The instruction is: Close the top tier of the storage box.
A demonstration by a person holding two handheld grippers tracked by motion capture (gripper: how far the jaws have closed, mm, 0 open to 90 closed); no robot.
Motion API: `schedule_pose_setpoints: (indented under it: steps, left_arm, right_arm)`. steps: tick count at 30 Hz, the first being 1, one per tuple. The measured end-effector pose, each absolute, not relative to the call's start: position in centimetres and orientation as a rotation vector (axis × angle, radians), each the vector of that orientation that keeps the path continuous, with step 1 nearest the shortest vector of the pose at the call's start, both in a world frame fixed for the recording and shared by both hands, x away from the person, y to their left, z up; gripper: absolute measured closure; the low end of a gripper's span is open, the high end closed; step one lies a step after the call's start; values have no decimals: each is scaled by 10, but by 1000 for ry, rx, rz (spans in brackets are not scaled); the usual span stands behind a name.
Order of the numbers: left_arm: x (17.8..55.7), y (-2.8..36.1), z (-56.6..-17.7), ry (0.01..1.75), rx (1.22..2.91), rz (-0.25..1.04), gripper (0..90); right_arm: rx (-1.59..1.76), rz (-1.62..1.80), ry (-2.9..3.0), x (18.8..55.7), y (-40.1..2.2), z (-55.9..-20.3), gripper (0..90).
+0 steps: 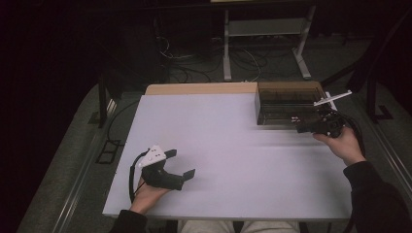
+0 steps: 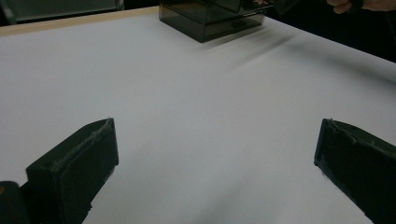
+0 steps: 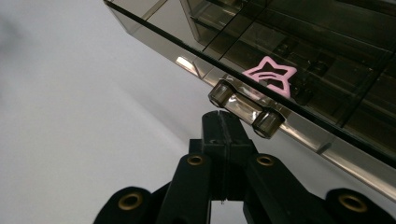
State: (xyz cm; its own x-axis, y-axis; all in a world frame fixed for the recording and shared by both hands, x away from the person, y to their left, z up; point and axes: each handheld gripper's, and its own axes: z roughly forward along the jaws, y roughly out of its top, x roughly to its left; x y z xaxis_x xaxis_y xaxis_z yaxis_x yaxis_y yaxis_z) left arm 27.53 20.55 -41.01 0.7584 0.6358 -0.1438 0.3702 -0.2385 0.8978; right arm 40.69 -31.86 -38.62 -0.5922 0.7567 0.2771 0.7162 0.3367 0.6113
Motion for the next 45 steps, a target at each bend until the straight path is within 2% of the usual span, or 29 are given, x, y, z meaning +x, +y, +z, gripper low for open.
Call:
schedule_pose_setpoints:
  steps: [45]
  left_arm:
    - [276, 206, -410, 773, 1859, 301, 0]
  right_arm:
    - [1487, 1126, 2456, 436, -321, -390, 894]
